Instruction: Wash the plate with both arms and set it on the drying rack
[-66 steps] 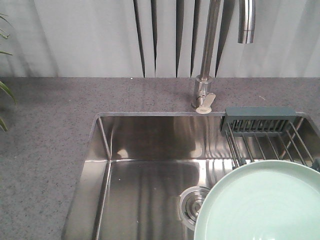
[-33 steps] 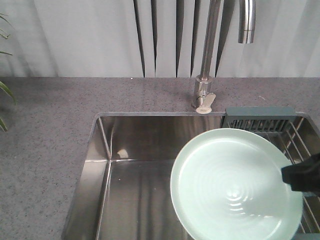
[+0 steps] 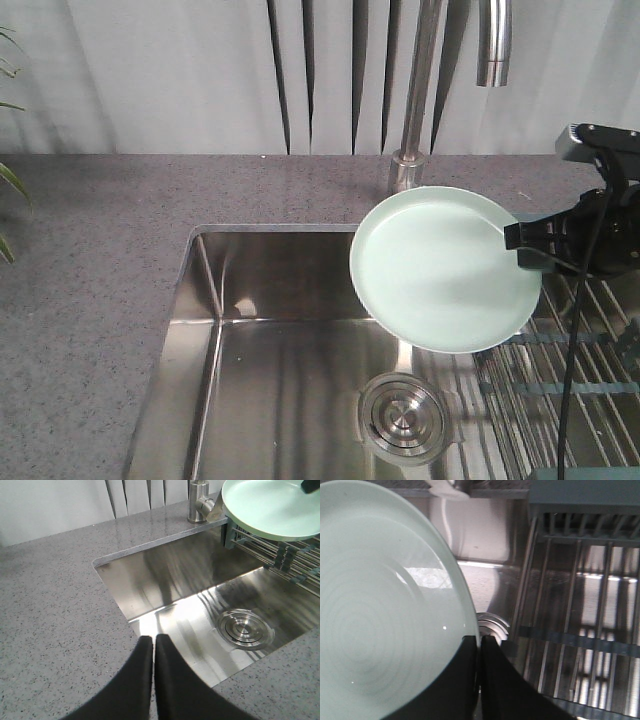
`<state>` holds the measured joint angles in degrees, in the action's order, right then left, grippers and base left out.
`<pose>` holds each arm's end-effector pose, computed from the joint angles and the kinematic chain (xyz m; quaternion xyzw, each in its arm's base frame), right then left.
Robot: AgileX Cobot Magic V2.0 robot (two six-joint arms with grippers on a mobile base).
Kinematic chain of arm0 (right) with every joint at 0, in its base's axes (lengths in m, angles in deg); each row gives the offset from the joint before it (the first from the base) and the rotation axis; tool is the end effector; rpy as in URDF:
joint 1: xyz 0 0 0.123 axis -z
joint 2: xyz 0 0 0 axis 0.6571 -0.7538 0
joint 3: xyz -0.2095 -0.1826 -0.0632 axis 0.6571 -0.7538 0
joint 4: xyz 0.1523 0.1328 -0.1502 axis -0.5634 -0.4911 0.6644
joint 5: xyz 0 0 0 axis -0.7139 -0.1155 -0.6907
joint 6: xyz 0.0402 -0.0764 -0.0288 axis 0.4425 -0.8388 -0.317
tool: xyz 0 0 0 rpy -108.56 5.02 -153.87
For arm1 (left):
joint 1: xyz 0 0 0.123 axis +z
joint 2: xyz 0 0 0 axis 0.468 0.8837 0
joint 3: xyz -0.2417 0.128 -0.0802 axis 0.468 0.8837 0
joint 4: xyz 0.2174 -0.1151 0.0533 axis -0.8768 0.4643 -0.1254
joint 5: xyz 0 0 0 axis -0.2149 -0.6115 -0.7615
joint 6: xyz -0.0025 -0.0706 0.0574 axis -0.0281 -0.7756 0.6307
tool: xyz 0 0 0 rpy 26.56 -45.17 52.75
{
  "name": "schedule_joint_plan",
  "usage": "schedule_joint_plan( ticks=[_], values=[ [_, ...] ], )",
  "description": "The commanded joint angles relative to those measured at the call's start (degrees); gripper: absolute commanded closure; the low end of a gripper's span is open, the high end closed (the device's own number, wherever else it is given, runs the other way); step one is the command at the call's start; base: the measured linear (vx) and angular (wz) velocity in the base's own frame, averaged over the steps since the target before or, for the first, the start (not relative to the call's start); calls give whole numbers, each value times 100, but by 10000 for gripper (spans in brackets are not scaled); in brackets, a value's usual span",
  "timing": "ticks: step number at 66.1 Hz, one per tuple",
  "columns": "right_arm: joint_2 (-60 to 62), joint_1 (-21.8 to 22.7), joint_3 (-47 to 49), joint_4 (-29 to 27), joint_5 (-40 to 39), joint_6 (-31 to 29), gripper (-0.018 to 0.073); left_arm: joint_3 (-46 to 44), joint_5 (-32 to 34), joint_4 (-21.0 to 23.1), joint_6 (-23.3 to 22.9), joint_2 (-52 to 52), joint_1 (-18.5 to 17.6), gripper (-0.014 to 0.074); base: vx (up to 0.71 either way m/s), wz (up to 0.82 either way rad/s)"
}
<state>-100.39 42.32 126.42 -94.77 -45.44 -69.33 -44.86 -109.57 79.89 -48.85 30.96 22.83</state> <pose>0.2867 0.0217 0.2912 -0.0357 0.9405 0.1441 0.3058 0.0281 -0.0340 0.2780 0.1784 0.7876 -0.1382 0.5733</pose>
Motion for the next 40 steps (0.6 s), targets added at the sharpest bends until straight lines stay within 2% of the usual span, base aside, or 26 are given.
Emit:
schedule_joint_plan(
  ticks=[1, 10, 17, 26, 33, 40],
  values=[
    [256, 145, 298, 604, 175, 217, 563, -132, 404, 162, -57, 118, -22, 602, 0, 0],
    [809, 217, -30, 1339, 674, 505, 563, -132, 404, 162, -62, 118, -22, 602, 0, 0],
    [1414, -72, -581, 920, 719, 611, 563, -132, 404, 162, -62, 118, -22, 602, 0, 0],
    [1756, -957, -1022, 309, 231, 839, 563, -132, 404, 162, -62, 118, -22, 602, 0, 0],
    [1412, -1539, -878, 362, -557, 1211, 563, -132, 404, 162, -62, 118, -22, 602, 0, 0],
    [763, -1543, -398, 663, -802, 1387, 563, -132, 404, 162, -62, 118, -22, 602, 0, 0]
  ],
)
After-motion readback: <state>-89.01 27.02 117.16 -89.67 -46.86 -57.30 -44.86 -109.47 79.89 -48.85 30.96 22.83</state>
